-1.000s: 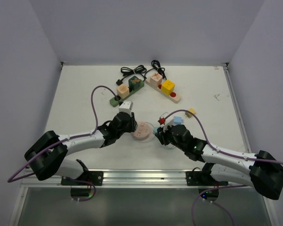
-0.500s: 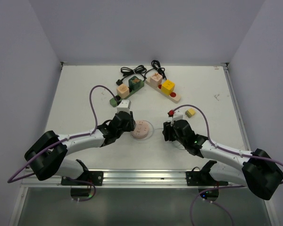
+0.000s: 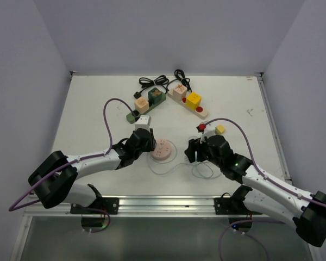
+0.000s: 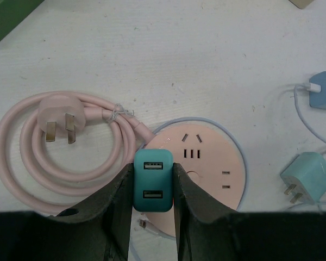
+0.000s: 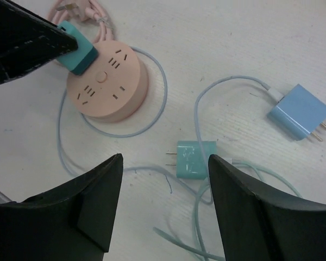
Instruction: Pull the plug off the socket
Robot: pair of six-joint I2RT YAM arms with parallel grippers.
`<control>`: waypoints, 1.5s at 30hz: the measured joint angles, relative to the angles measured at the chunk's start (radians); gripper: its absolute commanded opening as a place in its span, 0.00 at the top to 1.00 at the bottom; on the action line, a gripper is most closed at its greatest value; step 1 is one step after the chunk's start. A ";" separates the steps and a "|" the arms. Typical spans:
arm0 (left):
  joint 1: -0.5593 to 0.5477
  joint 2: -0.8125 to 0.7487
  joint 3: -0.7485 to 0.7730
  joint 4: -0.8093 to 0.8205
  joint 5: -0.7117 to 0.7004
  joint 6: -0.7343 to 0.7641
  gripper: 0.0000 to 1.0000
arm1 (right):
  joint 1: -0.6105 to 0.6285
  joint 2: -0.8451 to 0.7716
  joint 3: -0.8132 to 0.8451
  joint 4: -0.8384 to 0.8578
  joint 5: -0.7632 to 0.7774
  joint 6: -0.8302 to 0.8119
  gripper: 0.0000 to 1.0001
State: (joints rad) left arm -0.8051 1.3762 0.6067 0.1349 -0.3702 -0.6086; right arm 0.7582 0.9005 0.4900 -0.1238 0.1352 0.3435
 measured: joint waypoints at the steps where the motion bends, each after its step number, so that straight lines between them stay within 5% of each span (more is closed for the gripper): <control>1: 0.000 0.000 0.001 -0.002 0.000 0.000 1.00 | 0.000 -0.024 0.010 -0.021 -0.003 0.000 0.34; 8: 0.000 0.002 0.003 -0.003 0.002 0.000 0.99 | 0.000 -0.114 0.054 -0.031 -0.053 0.020 0.34; 17: 0.002 0.002 0.003 -0.002 0.011 0.008 0.79 | 0.000 0.226 0.134 0.153 -0.159 0.110 0.57; 22: 0.006 0.002 0.003 -0.002 0.024 0.018 0.63 | 0.000 0.413 0.171 0.221 -0.184 0.150 0.44; 27: 0.006 0.006 0.002 -0.010 0.040 0.027 0.49 | 0.000 0.499 0.171 0.274 -0.185 0.190 0.45; 37: 0.006 0.014 0.001 -0.026 0.061 0.035 0.47 | 0.000 0.647 0.172 0.328 -0.180 0.233 0.44; 45: 0.004 0.044 0.003 -0.025 0.069 0.069 0.58 | 0.019 0.699 0.218 0.328 -0.146 0.248 0.50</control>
State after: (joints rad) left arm -0.8013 1.4200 0.6098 0.1101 -0.3012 -0.5400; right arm 0.7769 1.5997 0.7078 0.2047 -0.0105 0.5915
